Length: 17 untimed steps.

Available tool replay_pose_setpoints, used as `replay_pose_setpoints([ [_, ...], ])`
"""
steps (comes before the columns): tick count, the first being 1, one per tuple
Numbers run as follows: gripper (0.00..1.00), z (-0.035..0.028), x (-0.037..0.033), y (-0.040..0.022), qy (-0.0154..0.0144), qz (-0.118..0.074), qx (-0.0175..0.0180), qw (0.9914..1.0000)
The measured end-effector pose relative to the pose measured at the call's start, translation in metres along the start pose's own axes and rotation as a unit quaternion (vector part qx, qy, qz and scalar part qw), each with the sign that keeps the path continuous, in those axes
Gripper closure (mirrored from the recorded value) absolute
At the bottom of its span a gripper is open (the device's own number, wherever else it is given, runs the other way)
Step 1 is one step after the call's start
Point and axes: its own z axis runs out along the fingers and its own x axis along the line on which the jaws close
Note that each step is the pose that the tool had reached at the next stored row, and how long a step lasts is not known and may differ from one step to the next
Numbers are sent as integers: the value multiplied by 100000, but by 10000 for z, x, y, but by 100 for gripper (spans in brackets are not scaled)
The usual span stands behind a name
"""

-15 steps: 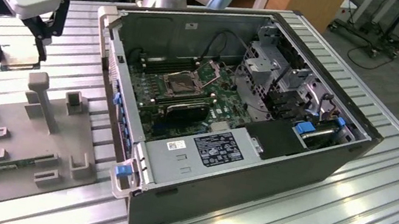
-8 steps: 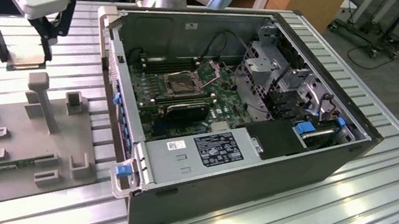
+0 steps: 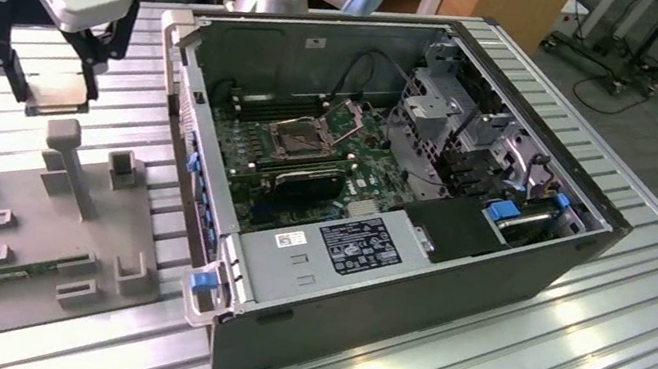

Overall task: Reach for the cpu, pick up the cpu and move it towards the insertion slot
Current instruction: 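Pick up the cpu and move it towards the insertion slot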

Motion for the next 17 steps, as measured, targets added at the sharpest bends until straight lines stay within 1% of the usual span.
replay_pose_setpoints([
  [7, 46, 0, -97, -1, 0, -1, 0, 100000],
  [9, 46, 0, -130, -2, -3, -1, -2, 100000],
  [10, 46, 0, -163, -2, -3, -1, -3, 100000],
  [11, 46, -1, -176, -2, 2, 0, 3, 100000],
  [14, 46, -1, -201, -3, -3, -1, -4, 100000],
  [17, 46, -1, -203, -3, -2, 6, -5, 100000],
])
